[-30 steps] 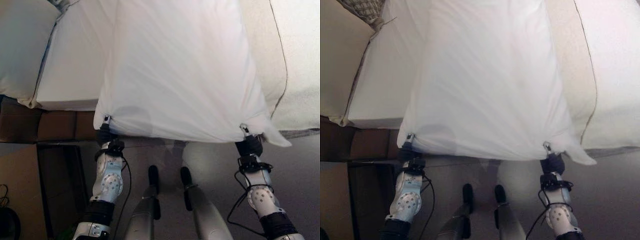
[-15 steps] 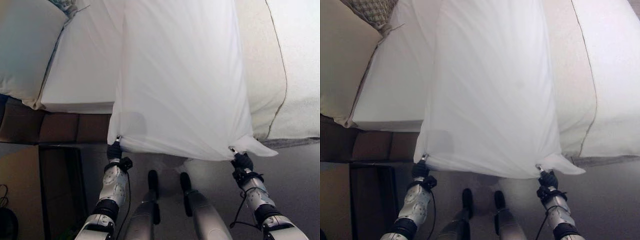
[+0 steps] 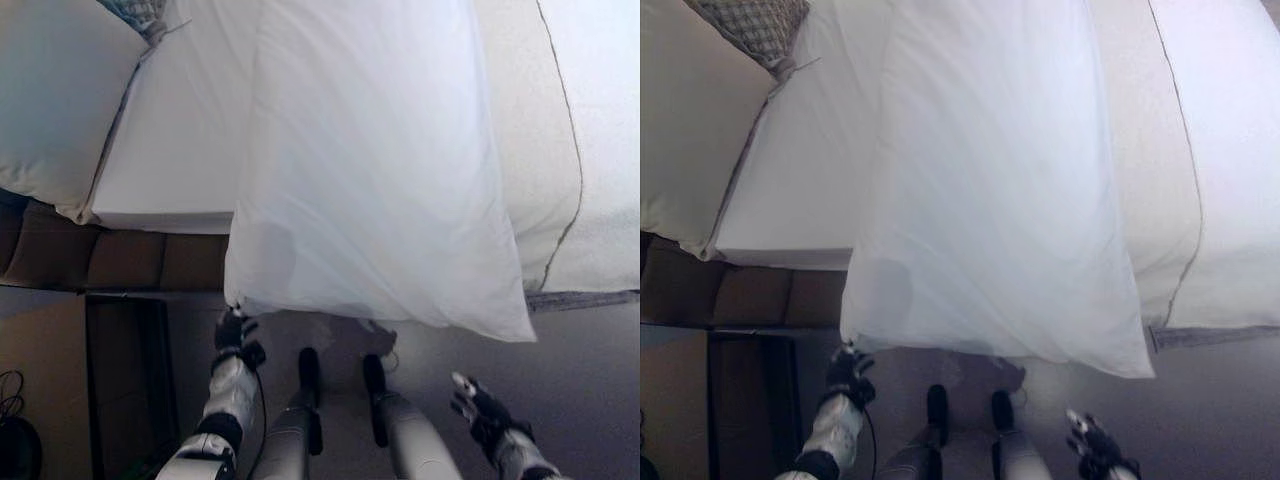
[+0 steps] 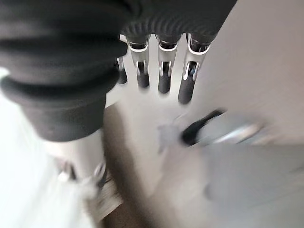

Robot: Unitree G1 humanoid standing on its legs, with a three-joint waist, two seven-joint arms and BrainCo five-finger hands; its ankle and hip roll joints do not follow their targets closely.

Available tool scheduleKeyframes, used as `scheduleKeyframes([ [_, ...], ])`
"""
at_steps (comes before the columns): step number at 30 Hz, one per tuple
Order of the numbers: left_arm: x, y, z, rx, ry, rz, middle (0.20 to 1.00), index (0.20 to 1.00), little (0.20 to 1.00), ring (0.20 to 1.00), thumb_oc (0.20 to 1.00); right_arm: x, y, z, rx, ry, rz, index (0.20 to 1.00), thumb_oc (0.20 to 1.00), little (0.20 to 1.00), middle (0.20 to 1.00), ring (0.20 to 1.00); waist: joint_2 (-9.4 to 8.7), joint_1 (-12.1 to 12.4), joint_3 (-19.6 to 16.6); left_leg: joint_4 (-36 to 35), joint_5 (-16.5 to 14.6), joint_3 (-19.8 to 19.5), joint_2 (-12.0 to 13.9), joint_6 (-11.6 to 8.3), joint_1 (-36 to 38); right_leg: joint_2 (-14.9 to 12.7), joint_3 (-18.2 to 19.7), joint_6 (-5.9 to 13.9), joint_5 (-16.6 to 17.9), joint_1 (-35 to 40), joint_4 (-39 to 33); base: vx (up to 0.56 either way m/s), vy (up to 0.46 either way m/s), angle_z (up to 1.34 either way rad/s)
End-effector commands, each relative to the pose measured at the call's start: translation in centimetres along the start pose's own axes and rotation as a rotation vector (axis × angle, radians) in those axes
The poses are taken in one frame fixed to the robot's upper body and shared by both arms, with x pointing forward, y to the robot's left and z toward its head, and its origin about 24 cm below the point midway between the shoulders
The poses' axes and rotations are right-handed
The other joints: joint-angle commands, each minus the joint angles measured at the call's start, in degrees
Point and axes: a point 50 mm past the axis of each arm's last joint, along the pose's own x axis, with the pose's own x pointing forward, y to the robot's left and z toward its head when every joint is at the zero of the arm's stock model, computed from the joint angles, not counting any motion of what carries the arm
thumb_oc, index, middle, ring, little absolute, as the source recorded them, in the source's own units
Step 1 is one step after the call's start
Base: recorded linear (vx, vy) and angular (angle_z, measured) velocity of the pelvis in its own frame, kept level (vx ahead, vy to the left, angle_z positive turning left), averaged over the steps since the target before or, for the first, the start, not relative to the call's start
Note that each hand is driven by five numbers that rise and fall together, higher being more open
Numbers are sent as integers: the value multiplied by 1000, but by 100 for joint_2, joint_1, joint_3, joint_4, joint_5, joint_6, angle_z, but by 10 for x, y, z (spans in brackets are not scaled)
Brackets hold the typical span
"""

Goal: Make the bed

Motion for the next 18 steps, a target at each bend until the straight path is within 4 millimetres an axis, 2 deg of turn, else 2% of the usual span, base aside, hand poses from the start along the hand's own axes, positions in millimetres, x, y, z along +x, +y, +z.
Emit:
scheduleKeyframes([
  [1,-26,50,-55,166,147,46,1000,1000,1000,1000,1000,-4,1,-14,-20,23,-5,1000,1000,1000,1000,1000,-186,84,-198,201,-198,245,-150,64,-409,-469,238,759,1068,-475,-808,20,-15,10],
  [2,-26,50,-55,166,147,46,1000,1000,1000,1000,1000,-4,1,-14,-20,23,-5,1000,1000,1000,1000,1000,-186,84,-198,201,-198,245,-150,64,-409,-469,238,759,1068,-475,-808,25,-24,11],
  [5,-27,50,-56,162,164,-97,1000,1000,1000,1000,1000,-5,-6,-15,15,22,-22,1000,1000,1000,1000,1000,-168,78,-233,185,-230,233,-157,64,-374,-479,212,760,1033,-449,-798,30,-20,6],
  [8,-27,48,-54,196,148,-129,1000,1000,1000,1000,1000,-5,-6,-14,32,19,-23,1000,1000,1000,1000,1000,-166,75,-246,179,-242,234,-160,65,-365,-478,209,762,1021,-447,-798,17,-9,0],
  [10,-23,40,-39,263,79,-227,1000,1000,1000,1000,1000,-3,-2,-6,34,-20,-7,1000,1000,1000,1000,1000,-156,64,-275,181,-263,244,-159,58,-361,-486,200,764,1004,-450,-801,28,-7,-4],
  [12,-21,29,-22,293,1,-318,1000,1000,1000,1000,1000,0,8,10,24,-92,34,1000,1000,1000,1000,1000,-155,54,-294,177,-271,247,-162,55,-360,-482,213,768,1000,-455,-801,0,0,0],
  [13,-18,20,-1,336,-82,-410,1000,1000,1000,1000,1000,1,26,34,14,-198,111,1000,1000,1000,1000,1000,-159,21,-312,179,-278,259,-160,50,-375,-470,239,775,997,-482,-792,0,0,0],
  [14,-18,20,-1,336,-82,-410,1000,1000,1000,1000,1000,1,26,34,14,-198,111,1000,1000,1000,1000,1000,-161,21,-311,180,-279,259,-160,50,-373,-470,240,775,996,-481,-791,0,0,0],
  [15,-15,12,14,391,-140,-469,1000,1000,1000,1000,1000,0,40,50,-11,-271,174,1000,1000,1000,1000,1000,-187,-8,-308,187,-297,272,-154,52,-355,-457,264,778,986,-478,-781,0,0,0],
  [16,-14,8,18,397,-147,-486,1000,1000,1000,1000,1000,0,44,53,-26,-282,179,1000,1000,1000,1000,1000,-207,-17,-337,195,-294,280,-154,53,-382,-450,280,777,993,-509,-782,0,0,0],
  [18,-13,-9,36,439,-216,-578,1000,1000,1000,1000,1000,-4,64,73,-65,-371,258,1000,1000,1000,1000,1000,-239,-51,-371,220,-314,304,-151,60,-393,-422,336,776,988,-550,-751,7,0,-3],
])
